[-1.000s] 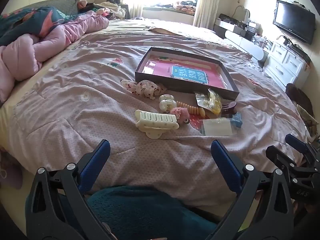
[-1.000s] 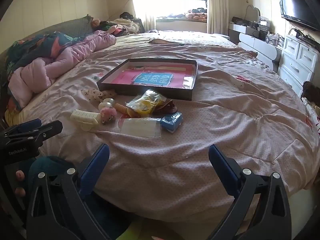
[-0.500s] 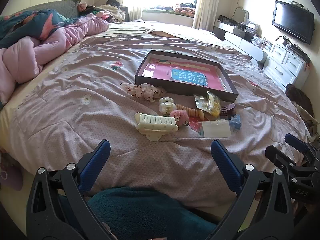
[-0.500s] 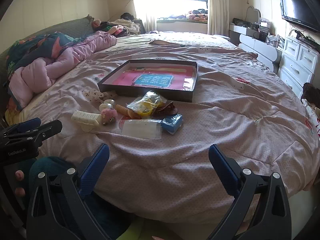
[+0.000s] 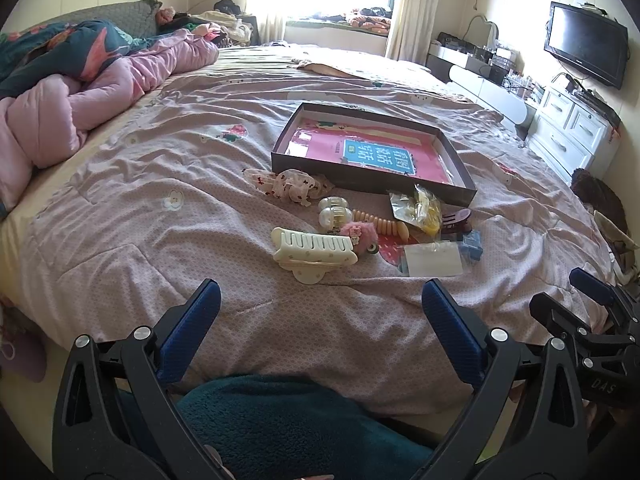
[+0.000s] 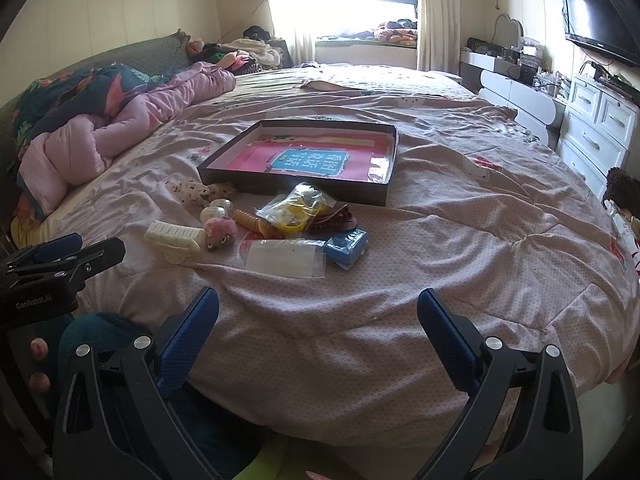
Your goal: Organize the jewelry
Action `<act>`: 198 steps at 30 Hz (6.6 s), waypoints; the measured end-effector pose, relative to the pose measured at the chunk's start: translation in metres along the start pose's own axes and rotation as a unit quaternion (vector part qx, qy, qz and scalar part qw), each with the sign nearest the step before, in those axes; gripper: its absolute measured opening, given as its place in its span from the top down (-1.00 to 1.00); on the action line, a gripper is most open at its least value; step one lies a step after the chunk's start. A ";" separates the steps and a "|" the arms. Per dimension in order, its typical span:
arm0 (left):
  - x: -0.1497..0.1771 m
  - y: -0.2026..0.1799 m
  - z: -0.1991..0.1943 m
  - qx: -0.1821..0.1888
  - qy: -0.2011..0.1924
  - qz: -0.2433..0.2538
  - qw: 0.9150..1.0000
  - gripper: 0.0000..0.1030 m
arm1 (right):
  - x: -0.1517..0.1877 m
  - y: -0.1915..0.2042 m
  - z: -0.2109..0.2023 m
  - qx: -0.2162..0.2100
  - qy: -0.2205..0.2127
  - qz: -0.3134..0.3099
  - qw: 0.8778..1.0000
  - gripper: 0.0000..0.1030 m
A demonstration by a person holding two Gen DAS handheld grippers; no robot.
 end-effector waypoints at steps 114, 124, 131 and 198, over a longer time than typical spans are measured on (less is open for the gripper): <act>-0.099 0.064 0.113 0.070 0.039 -0.028 0.996 0.95 | -0.080 -0.062 0.133 -0.090 0.054 0.083 0.991 0.44; -0.136 0.027 0.096 0.088 -0.002 0.010 0.996 0.95 | -0.103 -0.077 0.120 -0.083 0.026 0.095 0.992 0.45; -0.160 0.031 0.120 0.073 -0.010 0.013 0.997 0.94 | -0.139 -0.066 0.122 -0.092 -0.001 0.090 0.992 0.45; -0.145 0.042 0.098 0.073 -0.021 -0.008 0.997 -0.65 | -0.121 -0.049 0.126 -0.041 -0.018 0.039 0.998 -0.63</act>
Point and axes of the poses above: each gripper's, at about its wrist camera, not at the fingertips, and z roughly the way its jaws point, y to its left, x to its underside, the point moved 3 cm from there along z, roughly the way its jaws point, and after that the axes turned 14 degrees about x, right-handed, at the moved point
